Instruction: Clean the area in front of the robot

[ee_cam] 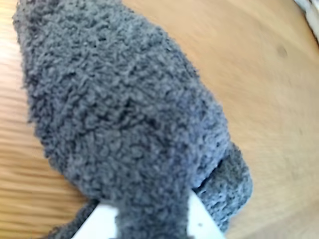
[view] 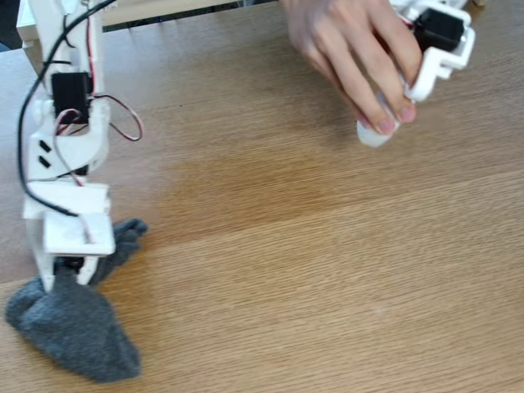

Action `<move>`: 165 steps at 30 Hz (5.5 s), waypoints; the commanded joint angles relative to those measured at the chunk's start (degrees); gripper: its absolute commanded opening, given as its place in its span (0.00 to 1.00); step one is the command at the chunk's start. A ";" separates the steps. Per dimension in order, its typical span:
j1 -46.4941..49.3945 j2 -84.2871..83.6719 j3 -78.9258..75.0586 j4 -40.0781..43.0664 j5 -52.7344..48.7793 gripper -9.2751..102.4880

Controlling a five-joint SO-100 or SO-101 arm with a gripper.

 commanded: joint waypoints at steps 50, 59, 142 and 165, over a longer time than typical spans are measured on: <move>2.99 11.07 -1.85 33.05 7.91 0.08; 6.86 14.50 -1.85 41.92 8.35 0.08; -21.88 129.90 100.81 43.95 38.58 0.08; -22.59 168.75 132.45 64.95 26.81 0.13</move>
